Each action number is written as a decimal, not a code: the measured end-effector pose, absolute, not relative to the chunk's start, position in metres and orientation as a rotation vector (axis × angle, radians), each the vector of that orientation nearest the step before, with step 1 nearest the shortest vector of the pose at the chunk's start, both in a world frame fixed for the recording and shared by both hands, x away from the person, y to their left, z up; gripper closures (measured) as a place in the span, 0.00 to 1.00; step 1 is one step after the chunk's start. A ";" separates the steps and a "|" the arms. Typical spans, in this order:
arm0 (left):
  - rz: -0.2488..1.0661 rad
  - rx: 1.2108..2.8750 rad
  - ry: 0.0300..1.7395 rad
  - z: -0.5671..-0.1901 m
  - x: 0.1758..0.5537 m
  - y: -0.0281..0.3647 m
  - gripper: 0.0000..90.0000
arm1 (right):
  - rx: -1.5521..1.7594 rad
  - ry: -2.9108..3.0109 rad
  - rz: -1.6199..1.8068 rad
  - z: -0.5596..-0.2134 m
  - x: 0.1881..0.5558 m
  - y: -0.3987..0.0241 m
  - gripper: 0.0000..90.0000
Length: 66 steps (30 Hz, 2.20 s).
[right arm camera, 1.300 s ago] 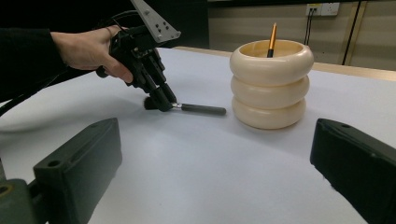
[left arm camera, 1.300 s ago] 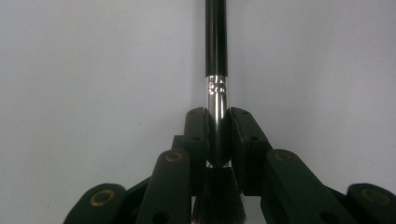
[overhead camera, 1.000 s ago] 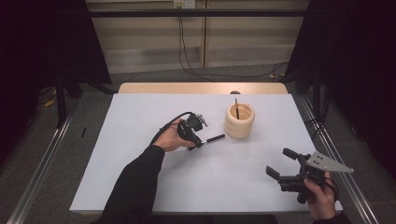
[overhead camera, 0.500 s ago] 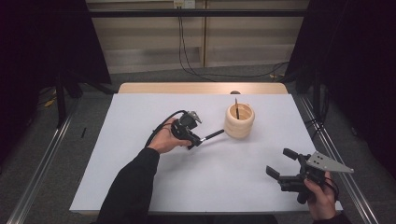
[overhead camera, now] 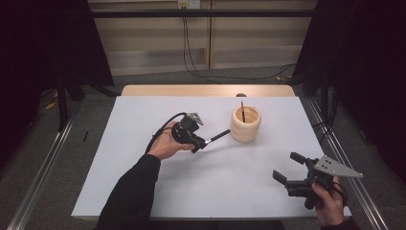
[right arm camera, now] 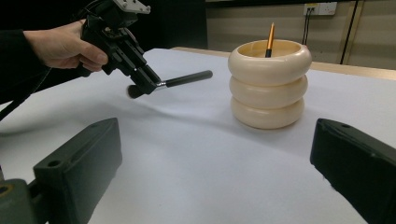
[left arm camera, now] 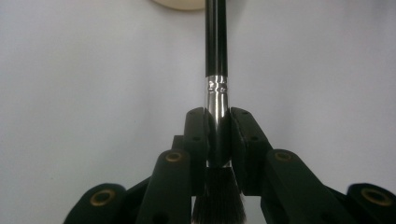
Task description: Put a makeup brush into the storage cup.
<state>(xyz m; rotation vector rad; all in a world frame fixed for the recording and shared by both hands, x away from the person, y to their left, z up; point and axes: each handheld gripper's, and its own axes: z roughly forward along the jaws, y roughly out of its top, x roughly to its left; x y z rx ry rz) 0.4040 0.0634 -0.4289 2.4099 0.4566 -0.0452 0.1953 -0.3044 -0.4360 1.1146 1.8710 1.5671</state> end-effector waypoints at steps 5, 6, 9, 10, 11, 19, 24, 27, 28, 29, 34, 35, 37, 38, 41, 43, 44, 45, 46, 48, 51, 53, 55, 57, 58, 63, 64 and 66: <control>-0.054 2.346 0.465 -0.426 0.404 0.068 0.87 | 1.114 1.870 1.565 -0.436 0.195 -0.305 0.02; -0.046 2.335 0.467 -0.426 0.404 0.068 0.87 | 1.117 1.872 1.567 -0.436 0.195 -0.304 0.02; -0.042 2.341 0.471 -0.424 0.404 0.069 0.87 | 1.120 1.869 1.566 -0.436 0.196 -0.305 0.02; -0.046 2.323 0.472 -0.423 0.404 0.070 0.87 | 1.121 1.869 1.566 -0.436 0.196 -0.305 0.02; -0.038 2.317 0.474 -0.422 0.403 0.071 0.87 | 1.118 1.868 1.567 -0.436 0.196 -0.305 0.02; 0.009 2.179 0.517 -0.415 0.398 0.075 0.87 | 1.115 1.869 1.567 -0.436 0.195 -0.305 0.02; 0.049 2.110 0.529 -0.410 0.393 0.078 0.87 | 1.117 1.871 1.568 -0.436 0.196 -0.305 0.02; 0.050 2.062 0.538 -0.406 0.392 0.081 0.87 | 1.114 1.870 1.567 -0.436 0.195 -0.305 0.02; 0.056 2.056 0.540 -0.405 0.392 0.082 0.87 | 1.114 1.870 1.566 -0.436 0.195 -0.305 0.02; 0.064 2.036 0.540 -0.405 0.391 0.082 0.87 | 1.113 1.869 1.566 -0.436 0.195 -0.305 0.02; 0.071 1.963 0.556 -0.402 0.389 0.085 0.87 | 1.111 1.868 1.568 -0.436 0.195 -0.305 0.02; 0.078 1.951 0.556 -0.401 0.389 0.085 0.86 | 1.111 1.869 1.568 -0.436 0.195 -0.305 0.02; 0.090 1.940 0.555 -0.401 0.387 0.085 0.87 | 1.112 1.866 1.569 -0.436 0.195 -0.305 0.02; 0.094 1.936 0.554 -0.401 0.387 0.085 0.87 | 1.112 1.869 1.568 -0.436 0.195 -0.305 0.02; 0.095 1.910 0.542 -0.399 0.384 0.085 0.87 | 1.111 1.866 1.570 -0.436 0.195 -0.305 0.02; 0.106 1.906 0.533 -0.397 0.382 0.085 0.87 | 1.111 1.868 1.569 -0.436 0.195 -0.305 0.02; 0.107 1.900 0.525 -0.396 0.381 0.085 0.87 | 1.112 1.869 1.568 -0.436 0.195 -0.305 0.02; 0.110 1.891 0.523 -0.396 0.381 0.085 0.87 | 1.112 1.869 1.568 -0.436 0.195 -0.305 0.02; 0.109 1.893 0.523 -0.395 0.380 0.086 0.87 | 1.113 1.871 1.568 -0.436 0.195 -0.305 0.02; 0.112 1.881 0.518 -0.394 0.379 0.086 0.86 | 1.113 1.870 1.568 -0.436 0.195 -0.306 0.02; 0.120 1.885 0.514 -0.392 0.378 0.087 0.87 | 1.113 1.870 1.568 -0.436 0.195 -0.305 0.02; 0.130 1.892 0.525 -0.390 0.377 0.089 0.86 | 1.114 1.871 1.569 -0.436 0.196 -0.305 0.02; 0.151 1.893 0.531 -0.390 0.375 0.091 0.87 | 1.123 1.867 1.570 -0.436 0.195 -0.306 0.02; 0.162 1.890 0.535 -0.389 0.373 0.093 0.87 | 1.125 1.868 1.571 -0.436 0.195 -0.306 0.02; 0.149 1.875 0.529 -0.389 0.372 0.094 0.87 | 1.121 1.871 1.573 -0.436 0.195 -0.305 0.02; 0.127 1.847 0.535 -0.387 0.366 0.101 0.86 | 1.119 1.861 1.572 -0.436 0.195 -0.305 0.02; 0.134 1.859 0.536 -0.385 0.365 0.102 0.87 | 1.117 1.860 1.573 -0.436 0.195 -0.305 0.02; 0.131 1.842 0.546 -0.384 0.363 0.105 0.86 | 1.123 1.855 1.577 -0.436 0.195 -0.305 0.02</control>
